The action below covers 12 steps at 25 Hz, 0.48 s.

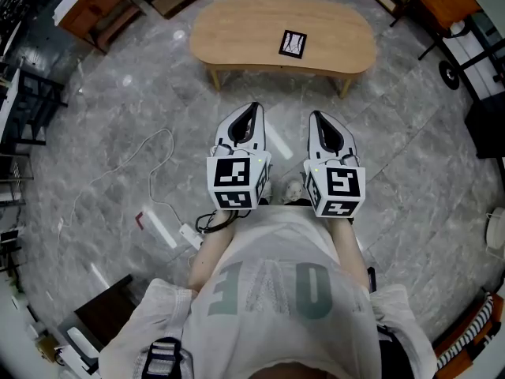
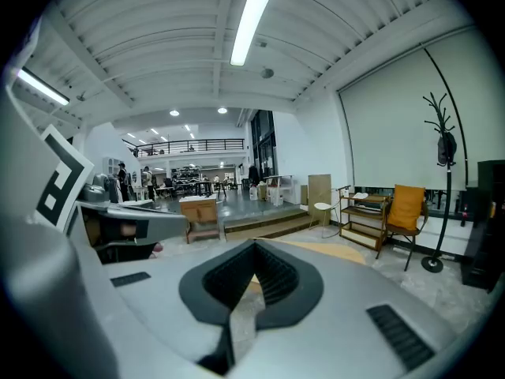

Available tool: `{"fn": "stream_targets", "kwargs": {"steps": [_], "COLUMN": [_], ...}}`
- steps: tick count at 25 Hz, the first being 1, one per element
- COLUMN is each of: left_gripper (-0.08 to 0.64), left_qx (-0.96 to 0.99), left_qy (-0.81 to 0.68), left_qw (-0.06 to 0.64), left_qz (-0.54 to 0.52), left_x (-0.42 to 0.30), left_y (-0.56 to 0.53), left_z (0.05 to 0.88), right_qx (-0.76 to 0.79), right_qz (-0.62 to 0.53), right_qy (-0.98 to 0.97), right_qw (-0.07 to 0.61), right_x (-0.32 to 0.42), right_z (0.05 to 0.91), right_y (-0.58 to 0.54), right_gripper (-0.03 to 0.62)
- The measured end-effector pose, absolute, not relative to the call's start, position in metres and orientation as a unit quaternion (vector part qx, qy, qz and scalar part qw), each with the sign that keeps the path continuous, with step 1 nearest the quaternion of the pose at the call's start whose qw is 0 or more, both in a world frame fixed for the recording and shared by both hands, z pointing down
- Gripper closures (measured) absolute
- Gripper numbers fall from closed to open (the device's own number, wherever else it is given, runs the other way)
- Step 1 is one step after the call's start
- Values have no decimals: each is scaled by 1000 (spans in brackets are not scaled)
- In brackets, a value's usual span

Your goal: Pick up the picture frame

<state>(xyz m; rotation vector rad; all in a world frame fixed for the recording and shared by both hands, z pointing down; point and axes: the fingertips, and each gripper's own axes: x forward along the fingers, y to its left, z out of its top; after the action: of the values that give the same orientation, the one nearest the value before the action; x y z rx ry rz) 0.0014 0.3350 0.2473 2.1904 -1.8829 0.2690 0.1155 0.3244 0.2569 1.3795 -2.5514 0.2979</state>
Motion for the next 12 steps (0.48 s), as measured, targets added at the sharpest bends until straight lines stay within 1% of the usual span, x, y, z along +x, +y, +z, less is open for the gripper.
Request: {"fn": "stream_targets", "kwargs": {"steps": [12], "left_gripper": [551], "left_qx": [717], "left_qy": [-683], "left_qw": [114], "left_qz": [74], "left_x": [12], "left_y": [327], "left_z": [258], "right_qx": [430], "right_qz": [93], "right_qy": [-887], "right_qw": [140], "right_x": [148], "right_z": [283], "right_y": [318], "right_gripper": [587]}}
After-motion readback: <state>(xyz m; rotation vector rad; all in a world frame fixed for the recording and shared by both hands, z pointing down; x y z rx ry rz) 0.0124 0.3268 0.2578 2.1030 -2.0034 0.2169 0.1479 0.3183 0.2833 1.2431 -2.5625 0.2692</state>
